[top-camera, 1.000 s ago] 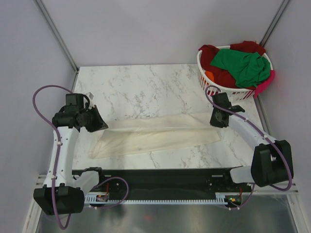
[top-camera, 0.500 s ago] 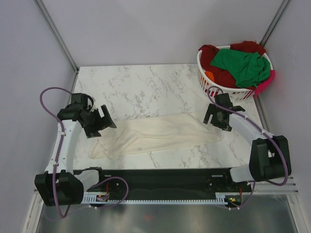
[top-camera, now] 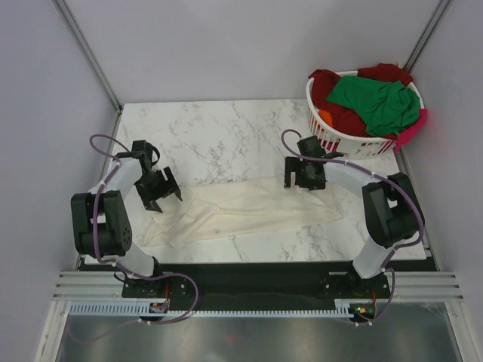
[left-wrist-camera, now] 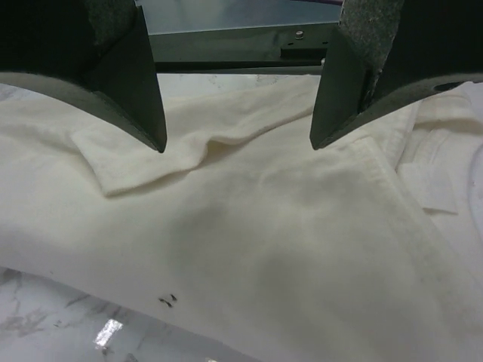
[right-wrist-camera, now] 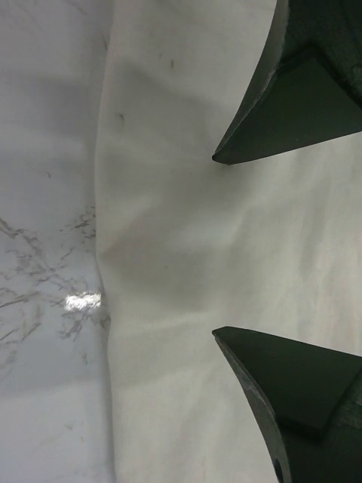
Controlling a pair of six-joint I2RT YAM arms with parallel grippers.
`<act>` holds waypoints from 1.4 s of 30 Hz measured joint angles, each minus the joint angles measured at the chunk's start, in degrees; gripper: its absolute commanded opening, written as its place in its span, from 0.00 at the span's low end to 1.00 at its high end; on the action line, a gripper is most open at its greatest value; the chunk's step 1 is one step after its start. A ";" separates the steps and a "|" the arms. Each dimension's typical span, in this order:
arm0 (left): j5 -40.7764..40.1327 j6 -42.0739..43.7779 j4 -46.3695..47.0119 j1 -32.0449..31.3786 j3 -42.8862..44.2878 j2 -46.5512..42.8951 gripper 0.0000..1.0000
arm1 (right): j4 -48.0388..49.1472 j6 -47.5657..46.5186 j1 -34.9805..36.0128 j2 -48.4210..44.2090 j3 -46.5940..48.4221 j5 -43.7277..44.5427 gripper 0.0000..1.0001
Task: Fold and stack the t-shirts
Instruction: Fold the tshirt
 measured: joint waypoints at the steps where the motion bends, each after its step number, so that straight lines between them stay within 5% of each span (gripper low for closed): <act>1: -0.11 -0.24 0.66 -0.09 0.00 1.75 0.84 | 0.00 -0.15 0.02 1.40 0.00 -0.35 0.97; 7: -1.49 -2.45 3.19 -1.20 1.77 12.15 0.81 | 2.60 -0.37 1.07 3.28 -1.27 -0.33 0.97; 11: -2.58 -3.65 -0.92 -1.57 11.69 20.63 0.77 | 7.93 0.48 3.61 0.24 -6.36 0.46 0.98; 17: -2.78 -4.85 -6.54 -2.08 37.79 37.05 0.79 | 16.94 5.90 12.35 -4.31 -13.53 -2.08 0.98; 20: -0.72 -5.60 -9.05 -2.82 58.05 48.39 0.81 | 19.43 12.26 21.79 -4.92 -14.58 -4.42 0.98; 23: 3.85 -5.92 -7.85 -4.11 81.83 61.05 0.92 | 18.97 17.97 33.31 -0.94 -10.10 -8.52 0.98; 25: 7.78 -6.05 -0.22 -5.68 89.74 66.03 1.00 | 17.66 20.39 39.32 2.78 -5.29 -11.43 0.98; 30: 14.12 -5.97 13.46 -10.23 87.06 66.29 1.00 | 8.81 22.14 49.51 6.45 6.23 -13.92 0.98; 35: 17.40 -4.11 17.09 -13.51 86.40 63.36 1.00 | -1.75 20.13 49.31 2.03 13.00 -7.13 0.98; 42: 16.26 -2.95 20.44 -11.87 74.23 38.12 1.00 | -8.70 13.14 40.19 0.98 23.06 -1.01 0.98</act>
